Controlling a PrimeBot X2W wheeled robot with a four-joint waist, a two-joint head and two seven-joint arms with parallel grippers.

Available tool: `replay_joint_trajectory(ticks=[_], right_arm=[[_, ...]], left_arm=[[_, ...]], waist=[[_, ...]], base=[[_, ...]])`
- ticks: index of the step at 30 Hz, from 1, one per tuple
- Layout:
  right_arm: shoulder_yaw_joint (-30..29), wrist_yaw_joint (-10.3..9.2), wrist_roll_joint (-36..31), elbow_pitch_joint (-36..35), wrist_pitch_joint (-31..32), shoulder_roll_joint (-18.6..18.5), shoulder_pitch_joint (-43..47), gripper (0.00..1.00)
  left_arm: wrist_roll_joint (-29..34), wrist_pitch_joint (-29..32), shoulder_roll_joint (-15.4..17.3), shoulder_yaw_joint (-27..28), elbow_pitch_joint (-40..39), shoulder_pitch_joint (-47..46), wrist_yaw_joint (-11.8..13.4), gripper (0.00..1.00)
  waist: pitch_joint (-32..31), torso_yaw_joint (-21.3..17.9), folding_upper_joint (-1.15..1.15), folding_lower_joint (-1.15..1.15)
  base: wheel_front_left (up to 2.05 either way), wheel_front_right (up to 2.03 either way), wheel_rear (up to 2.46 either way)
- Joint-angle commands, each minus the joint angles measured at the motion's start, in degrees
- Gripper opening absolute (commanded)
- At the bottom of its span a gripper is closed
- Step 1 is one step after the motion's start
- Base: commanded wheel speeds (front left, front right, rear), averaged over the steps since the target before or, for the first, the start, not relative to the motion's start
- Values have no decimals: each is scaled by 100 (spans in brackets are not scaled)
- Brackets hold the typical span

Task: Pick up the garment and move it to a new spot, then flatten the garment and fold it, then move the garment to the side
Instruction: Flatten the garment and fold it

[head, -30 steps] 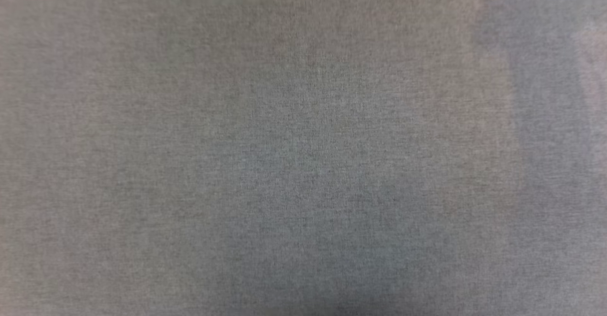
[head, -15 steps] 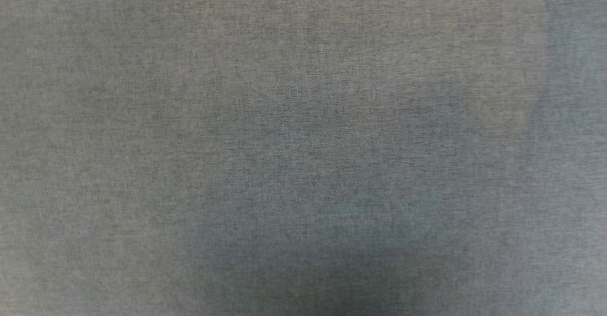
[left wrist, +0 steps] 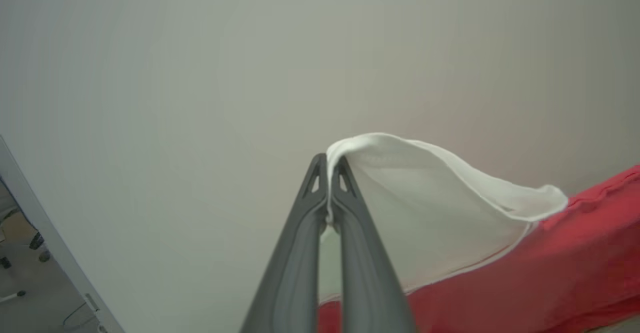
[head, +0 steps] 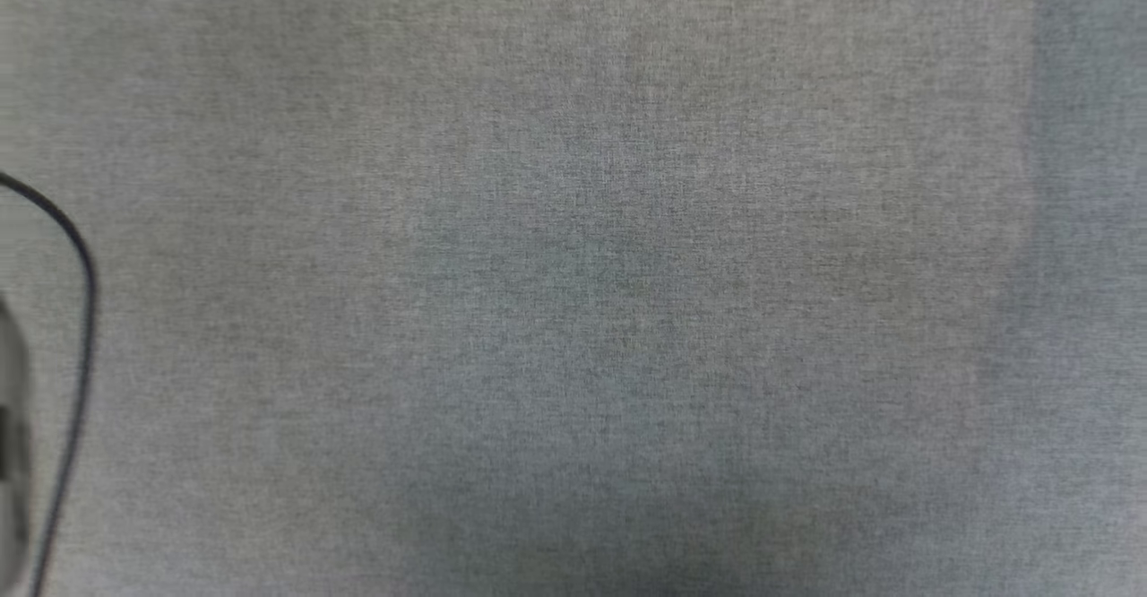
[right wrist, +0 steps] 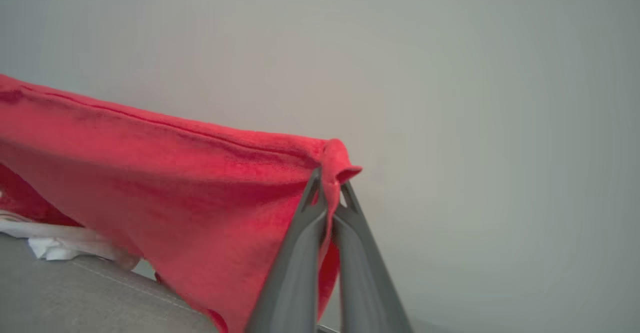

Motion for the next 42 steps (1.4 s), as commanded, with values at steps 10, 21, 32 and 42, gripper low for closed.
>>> replay_joint_trajectory(ticks=[10, 21, 32, 42], right_arm=[[502, -10, 703, 53, -311, -160, 1892, 0], [1061, -10, 1507, 170, -350, -302, 3628, 0], [1320, -10, 2362, 256, -176, -460, 4809, 0], [1546, -10, 3270, -117, 19, -652, 5797, 0]], left_arm=[[-215, -33, -484, -57, -308, 2604, -13, 0], [-638, -8, -401, -980, -73, 4664, -15, 0], [-1079, 21, -134, -1438, 159, 5643, -16, 0], [-1448, 420, 390, -1711, -532, 6740, -16, 0]], waist=[[-1300, 214, 0, -1], [-2285, 365, 0, -1], [-3079, 385, 0, -1], [-3703, 400, 0, -1]], base=[[0, 0, 0], [0, 0, 0], [0, 0, 0], [0, 0, 0]])
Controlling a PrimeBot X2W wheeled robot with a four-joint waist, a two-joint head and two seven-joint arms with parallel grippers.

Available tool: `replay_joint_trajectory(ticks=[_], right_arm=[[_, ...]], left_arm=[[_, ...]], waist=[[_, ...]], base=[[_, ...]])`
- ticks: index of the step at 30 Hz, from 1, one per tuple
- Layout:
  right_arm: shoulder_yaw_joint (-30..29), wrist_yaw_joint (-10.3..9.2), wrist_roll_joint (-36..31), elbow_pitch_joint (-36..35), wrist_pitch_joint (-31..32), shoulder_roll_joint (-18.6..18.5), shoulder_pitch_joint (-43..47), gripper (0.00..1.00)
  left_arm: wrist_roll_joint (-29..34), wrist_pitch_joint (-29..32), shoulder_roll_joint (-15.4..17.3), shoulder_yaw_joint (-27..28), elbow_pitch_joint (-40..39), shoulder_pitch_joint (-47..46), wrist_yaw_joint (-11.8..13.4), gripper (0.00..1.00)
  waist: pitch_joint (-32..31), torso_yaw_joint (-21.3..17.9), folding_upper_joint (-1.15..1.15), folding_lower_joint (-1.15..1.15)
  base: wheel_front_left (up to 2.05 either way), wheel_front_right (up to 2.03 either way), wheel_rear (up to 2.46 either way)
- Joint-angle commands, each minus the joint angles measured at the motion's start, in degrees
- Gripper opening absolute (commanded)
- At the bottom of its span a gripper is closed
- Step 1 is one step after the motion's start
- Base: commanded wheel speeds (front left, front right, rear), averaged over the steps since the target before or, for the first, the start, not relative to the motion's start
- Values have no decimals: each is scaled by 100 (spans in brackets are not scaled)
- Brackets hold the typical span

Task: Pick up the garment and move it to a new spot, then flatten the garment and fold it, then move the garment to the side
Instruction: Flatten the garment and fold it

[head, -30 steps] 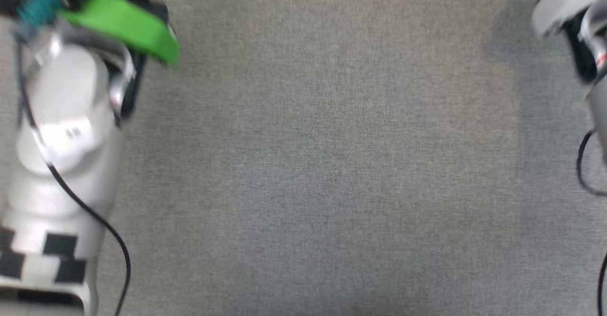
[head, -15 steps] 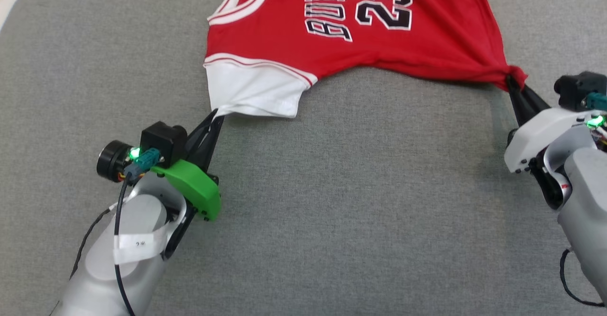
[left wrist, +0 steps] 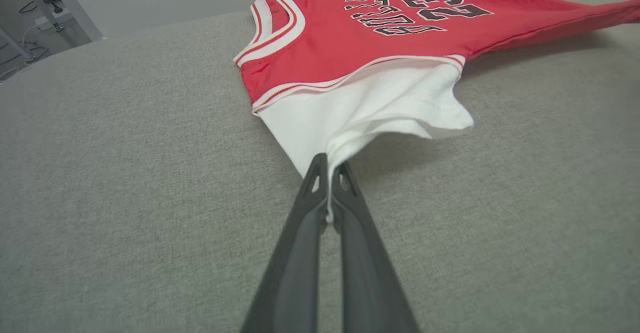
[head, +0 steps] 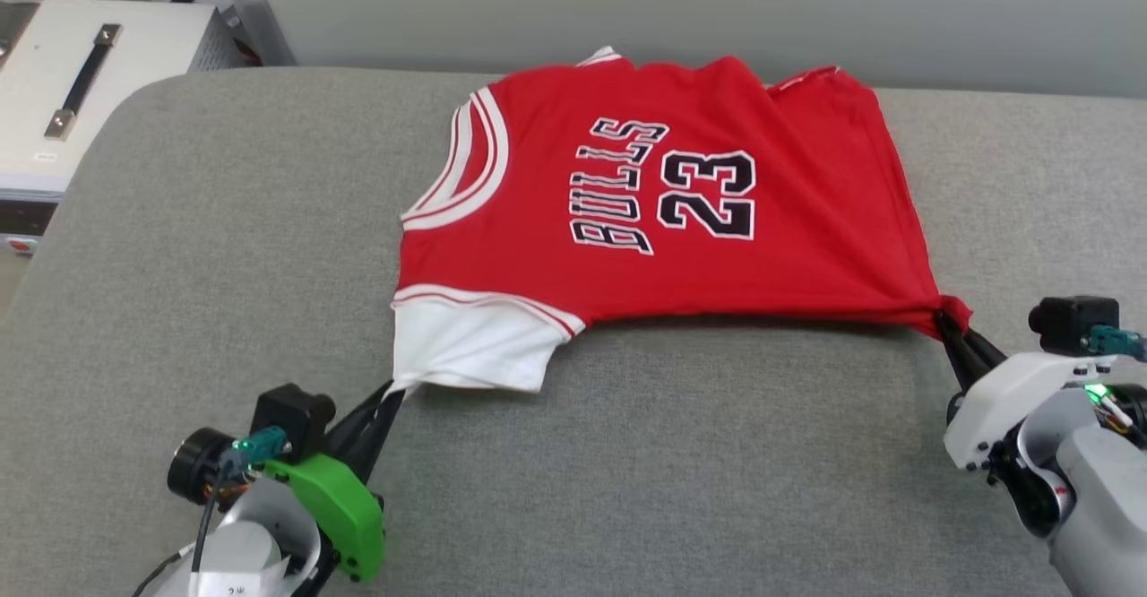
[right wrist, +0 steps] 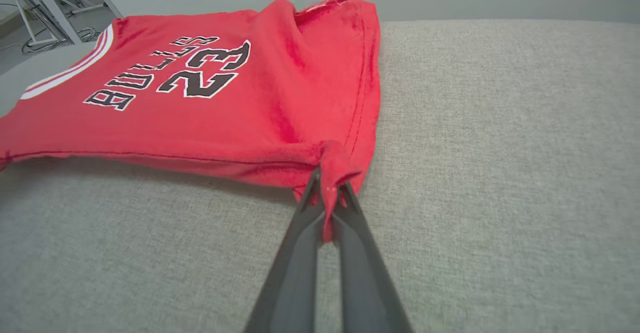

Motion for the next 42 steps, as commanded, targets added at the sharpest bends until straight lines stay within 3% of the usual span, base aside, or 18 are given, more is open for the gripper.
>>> replay_joint_trajectory(ticks=[1, 7, 19, 34, 42], right_arm=[[-10, -10, 144, -53, 28, -79, 196, 0], [-82, -10, 636, -262, 194, -264, 828, 0], [-248, -10, 1137, -929, 970, -719, 1822, 0], [-931, -10, 954, -1859, 1899, -1191, 3244, 0], [-1665, -10, 662, -2698, 2230, -1112, 3747, 0]], left_arm=[[-28, 74, 123, -50, -146, 196, -15, 0], [-180, 366, 401, -138, -840, 782, 65, 0], [-424, 668, 634, -354, -1697, 1607, 130, 0], [-916, 978, 1085, -848, -2494, 2574, 34, 0], [-929, 802, 1212, -682, -2712, 2517, 135, 0]], waist=[[-275, 32, 0, 1], [-561, 38, 0, 1], [-903, -74, 0, 1], [-1262, -138, 0, 1], [-1210, -155, 0, 1]], base=[[0, 0, 0], [0, 0, 0], [0, 0, 0], [0, 0, 0], [0, 0, 0]])
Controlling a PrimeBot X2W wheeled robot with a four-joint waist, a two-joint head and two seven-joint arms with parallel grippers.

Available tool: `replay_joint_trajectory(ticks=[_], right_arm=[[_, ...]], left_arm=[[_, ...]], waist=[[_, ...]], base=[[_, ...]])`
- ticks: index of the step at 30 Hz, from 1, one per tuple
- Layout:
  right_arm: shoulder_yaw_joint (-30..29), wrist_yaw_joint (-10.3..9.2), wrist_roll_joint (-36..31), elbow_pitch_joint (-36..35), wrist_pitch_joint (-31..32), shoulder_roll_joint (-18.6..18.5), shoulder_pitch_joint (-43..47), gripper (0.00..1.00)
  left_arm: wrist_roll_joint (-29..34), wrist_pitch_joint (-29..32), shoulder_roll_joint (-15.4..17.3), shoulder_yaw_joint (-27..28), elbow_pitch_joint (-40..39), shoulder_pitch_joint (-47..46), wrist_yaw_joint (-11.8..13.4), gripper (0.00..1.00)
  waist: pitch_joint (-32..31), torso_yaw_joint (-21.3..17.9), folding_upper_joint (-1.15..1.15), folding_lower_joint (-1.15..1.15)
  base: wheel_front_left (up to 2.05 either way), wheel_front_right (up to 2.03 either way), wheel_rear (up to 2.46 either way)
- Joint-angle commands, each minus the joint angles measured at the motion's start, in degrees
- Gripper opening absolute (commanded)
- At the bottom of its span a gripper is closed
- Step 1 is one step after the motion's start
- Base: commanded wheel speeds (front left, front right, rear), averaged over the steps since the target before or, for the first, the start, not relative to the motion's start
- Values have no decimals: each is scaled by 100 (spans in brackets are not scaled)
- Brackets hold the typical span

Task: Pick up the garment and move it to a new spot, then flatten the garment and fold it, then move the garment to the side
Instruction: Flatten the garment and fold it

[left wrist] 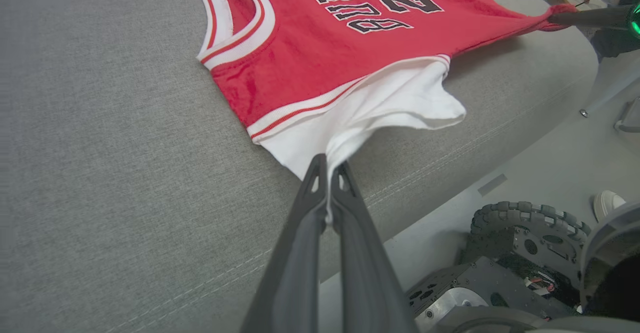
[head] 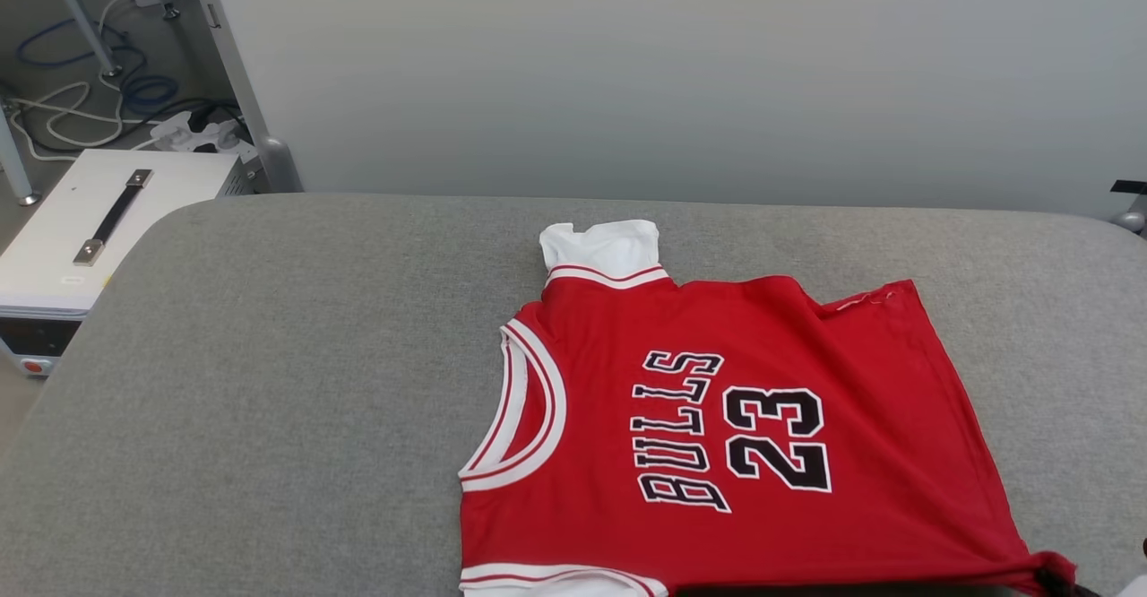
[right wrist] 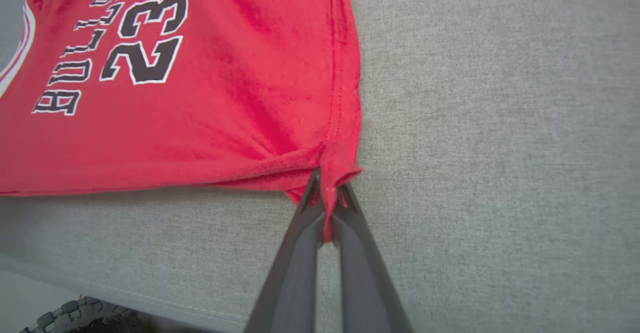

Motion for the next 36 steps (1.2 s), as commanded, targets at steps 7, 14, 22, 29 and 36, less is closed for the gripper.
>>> replay_joint_trajectory(ticks=[7, 14, 22, 29, 36], right_arm=[[-598, -10, -449, -731, 371, 219, -30, 0], [-879, -10, -905, -1113, 965, 447, -577, 0], [-899, -10, -1459, -1010, 1485, 660, -1355, 0], [-830, -10, -1758, -720, 1707, 814, -1827, 0], [-754, -10, -1961, -330, 1694, 904, -2068, 0]], left_arm=[[124, -175, -15, 332, -161, -681, 100, 0], [242, 81, -139, 384, 85, -1702, 20, 0], [426, 400, -287, 25, 682, -2683, -84, 0], [466, 329, -467, -407, 1323, -3271, -116, 0], [496, 44, -708, -777, 1996, -3657, -120, 0]], waist=[[267, -23, 0, 0], [841, -78, 0, 0], [1435, -159, 0, 0], [1723, -160, 0, 0], [1827, -128, 0, 0]], base=[[0, 0, 0], [0, 0, 0], [0, 0, 0], [0, 0, 0], [0, 0, 0]])
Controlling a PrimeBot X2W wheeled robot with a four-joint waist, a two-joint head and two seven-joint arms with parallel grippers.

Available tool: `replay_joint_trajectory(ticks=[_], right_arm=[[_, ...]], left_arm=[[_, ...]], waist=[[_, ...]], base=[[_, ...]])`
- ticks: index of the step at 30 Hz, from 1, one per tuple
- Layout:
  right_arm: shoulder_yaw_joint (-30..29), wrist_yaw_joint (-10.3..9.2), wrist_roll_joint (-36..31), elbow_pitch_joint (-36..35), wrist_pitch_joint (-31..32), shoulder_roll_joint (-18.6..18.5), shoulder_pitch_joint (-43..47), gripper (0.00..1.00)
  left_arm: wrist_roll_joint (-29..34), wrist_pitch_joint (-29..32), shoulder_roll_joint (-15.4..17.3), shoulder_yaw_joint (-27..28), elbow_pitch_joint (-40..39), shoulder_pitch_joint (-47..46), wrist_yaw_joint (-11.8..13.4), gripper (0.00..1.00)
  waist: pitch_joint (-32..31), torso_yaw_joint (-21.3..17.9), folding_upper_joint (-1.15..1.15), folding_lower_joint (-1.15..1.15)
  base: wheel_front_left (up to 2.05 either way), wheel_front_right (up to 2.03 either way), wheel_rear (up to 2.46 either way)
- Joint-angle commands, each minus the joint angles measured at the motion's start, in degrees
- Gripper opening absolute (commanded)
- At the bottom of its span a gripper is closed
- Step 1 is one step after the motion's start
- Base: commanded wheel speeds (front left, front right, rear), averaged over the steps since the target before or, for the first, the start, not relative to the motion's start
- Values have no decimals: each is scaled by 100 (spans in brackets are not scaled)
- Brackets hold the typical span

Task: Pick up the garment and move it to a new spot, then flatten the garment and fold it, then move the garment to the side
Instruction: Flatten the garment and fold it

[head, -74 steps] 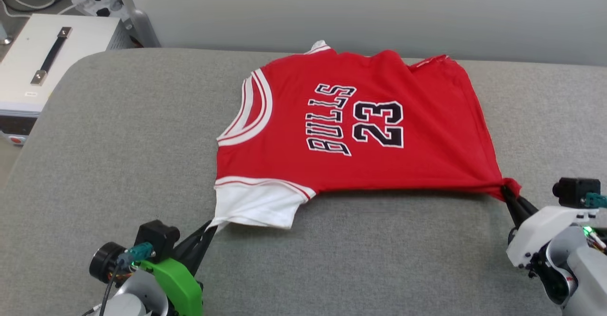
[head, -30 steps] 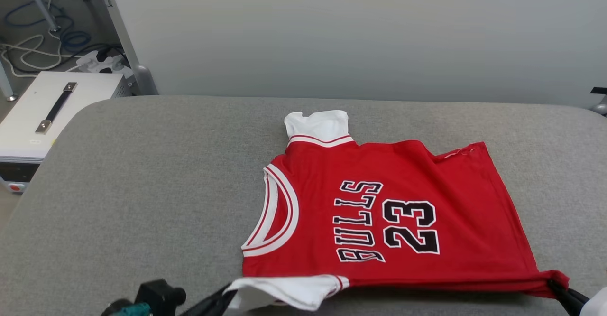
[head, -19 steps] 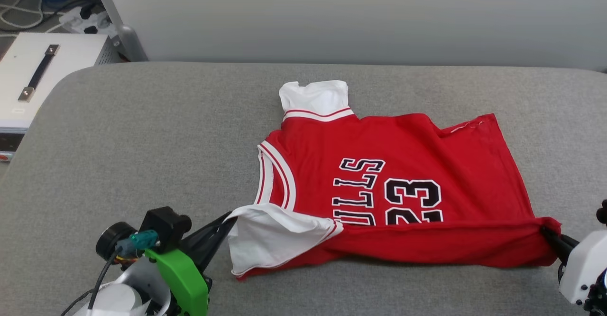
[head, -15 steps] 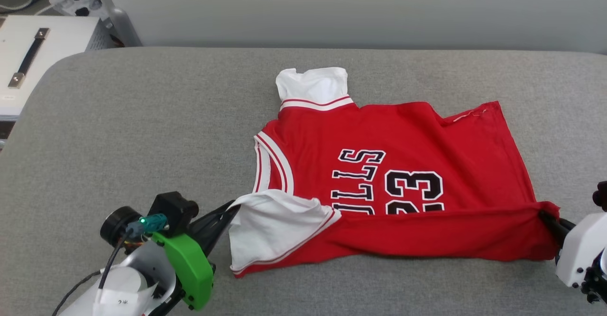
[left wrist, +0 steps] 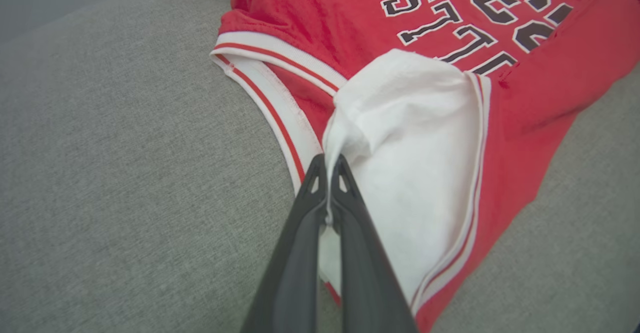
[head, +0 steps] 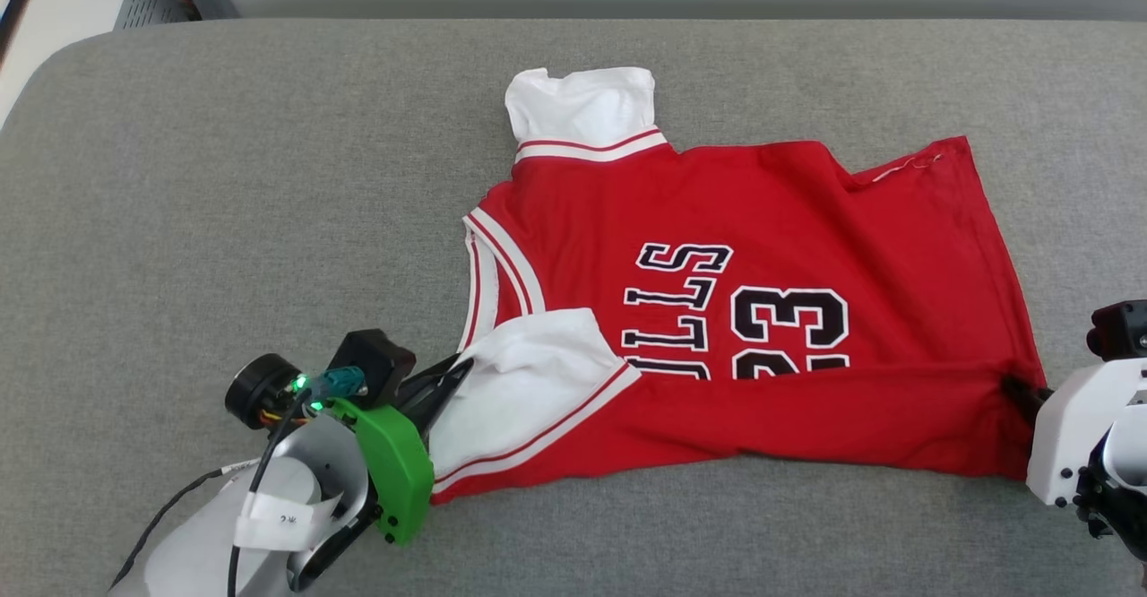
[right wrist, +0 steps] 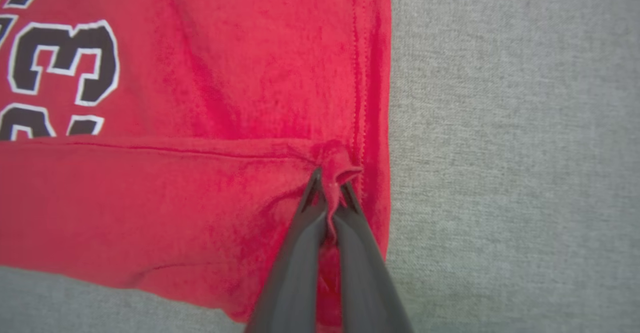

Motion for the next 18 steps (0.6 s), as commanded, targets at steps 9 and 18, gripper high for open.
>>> replay_joint_trajectory(ticks=[9, 18], right_arm=[[73, -6, -190, 547, -320, 150, -293, 74], [69, -6, -101, 490, -913, 258, -236, 100]], left_arm=[[-45, -445, -467, -199, 1075, -378, -16, 100], [-367, -956, -773, 66, 1480, -201, 209, 100]], waist=[[-98, -5, 0, 0], [-594, -33, 0, 0]], base=[[0, 0, 0], [0, 0, 0]])
